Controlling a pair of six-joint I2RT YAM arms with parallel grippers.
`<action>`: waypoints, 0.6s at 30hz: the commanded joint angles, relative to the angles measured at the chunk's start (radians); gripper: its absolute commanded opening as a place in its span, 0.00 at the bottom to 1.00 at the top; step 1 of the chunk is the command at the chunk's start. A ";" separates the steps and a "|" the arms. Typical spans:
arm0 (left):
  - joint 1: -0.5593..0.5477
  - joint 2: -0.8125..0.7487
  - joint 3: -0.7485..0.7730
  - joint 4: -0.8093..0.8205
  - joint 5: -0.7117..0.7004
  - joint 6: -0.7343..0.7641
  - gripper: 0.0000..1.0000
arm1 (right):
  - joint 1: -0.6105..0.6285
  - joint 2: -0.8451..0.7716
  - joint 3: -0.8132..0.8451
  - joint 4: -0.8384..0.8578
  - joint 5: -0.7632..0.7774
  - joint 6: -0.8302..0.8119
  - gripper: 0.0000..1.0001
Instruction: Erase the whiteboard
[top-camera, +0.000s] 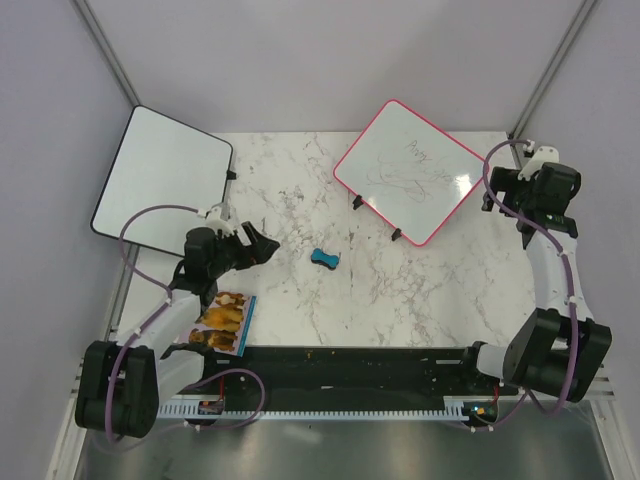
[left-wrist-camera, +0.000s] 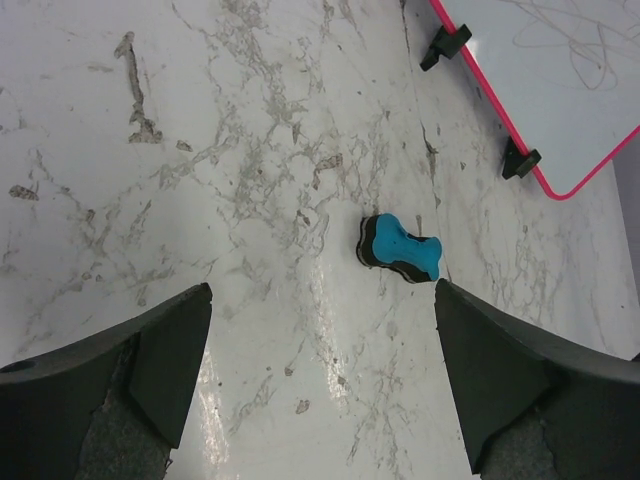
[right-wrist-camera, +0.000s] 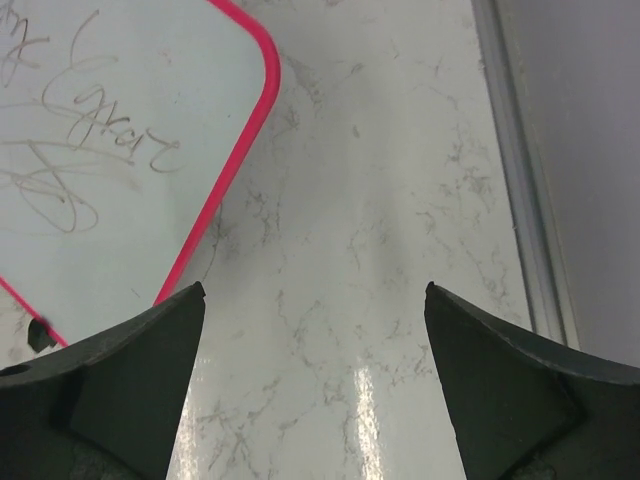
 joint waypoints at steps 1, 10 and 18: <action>-0.002 0.034 0.071 -0.003 0.127 0.021 0.98 | -0.019 0.056 0.065 -0.100 -0.185 -0.004 0.98; -0.212 0.135 0.273 -0.233 -0.001 0.253 1.00 | -0.041 0.085 0.135 -0.150 -0.262 -0.044 0.98; -0.439 0.355 0.506 -0.384 -0.123 0.625 1.00 | -0.047 0.171 0.137 -0.186 -0.314 -0.023 0.98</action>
